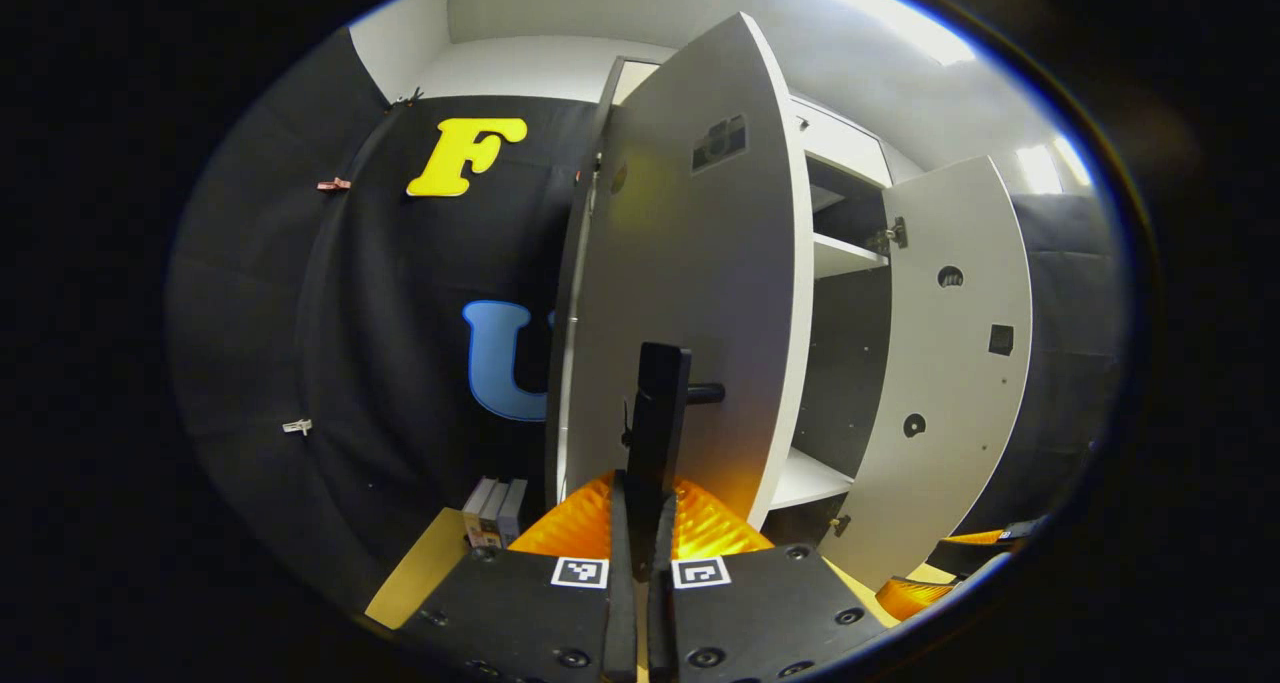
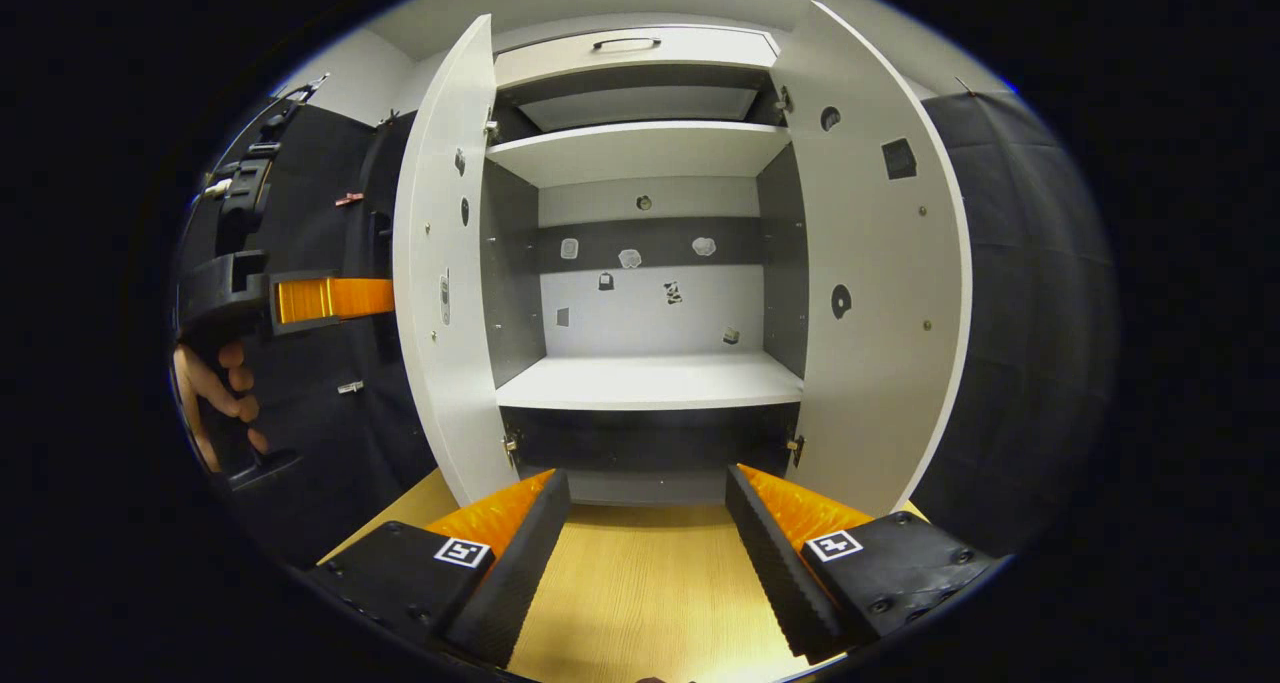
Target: Open the right door of the double-door shoe cabinet with the right hand, and open the left door with the left hand.
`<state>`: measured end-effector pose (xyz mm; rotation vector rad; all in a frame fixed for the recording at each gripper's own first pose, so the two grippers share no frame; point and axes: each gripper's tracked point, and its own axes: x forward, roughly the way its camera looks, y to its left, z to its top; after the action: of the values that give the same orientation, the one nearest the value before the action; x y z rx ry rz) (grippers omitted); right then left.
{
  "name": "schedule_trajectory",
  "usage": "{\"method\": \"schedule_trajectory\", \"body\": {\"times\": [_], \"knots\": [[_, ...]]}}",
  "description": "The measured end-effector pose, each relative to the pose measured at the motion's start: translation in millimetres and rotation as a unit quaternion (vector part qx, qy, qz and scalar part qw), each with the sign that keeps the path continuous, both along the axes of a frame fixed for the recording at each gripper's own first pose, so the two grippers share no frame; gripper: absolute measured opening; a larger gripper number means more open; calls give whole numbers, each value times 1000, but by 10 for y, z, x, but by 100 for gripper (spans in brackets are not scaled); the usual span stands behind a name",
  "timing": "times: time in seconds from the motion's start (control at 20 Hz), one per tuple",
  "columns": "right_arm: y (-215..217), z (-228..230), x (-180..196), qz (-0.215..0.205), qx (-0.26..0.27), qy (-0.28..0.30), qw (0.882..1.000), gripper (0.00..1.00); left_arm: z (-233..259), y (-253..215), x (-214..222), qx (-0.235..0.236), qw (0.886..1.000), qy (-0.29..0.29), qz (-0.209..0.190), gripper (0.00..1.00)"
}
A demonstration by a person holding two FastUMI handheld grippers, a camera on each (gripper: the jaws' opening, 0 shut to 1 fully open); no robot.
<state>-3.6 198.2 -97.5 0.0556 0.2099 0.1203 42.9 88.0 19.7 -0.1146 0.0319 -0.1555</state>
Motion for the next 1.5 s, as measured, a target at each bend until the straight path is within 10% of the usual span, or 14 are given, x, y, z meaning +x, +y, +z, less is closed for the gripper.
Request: {"method": "schedule_trajectory", "body": {"times": [0.25,0.95,1.15,1.5], "knots": [[46,-10,-39,-4,1,-2,1000,99,9,583,57,-6,998,-6,65,7],[-315,215,5,-35,-9,-1,999,99,40,755,-236,-24,999,9,43,5],[-557,287,-62,-27,9,-7,1000,99,79,523,-574,-84,995,23,52,5],[-1247,483,-347,0,6,-21,1000,98,-81,-46,-1159,-40,990,35,127,5]]}}
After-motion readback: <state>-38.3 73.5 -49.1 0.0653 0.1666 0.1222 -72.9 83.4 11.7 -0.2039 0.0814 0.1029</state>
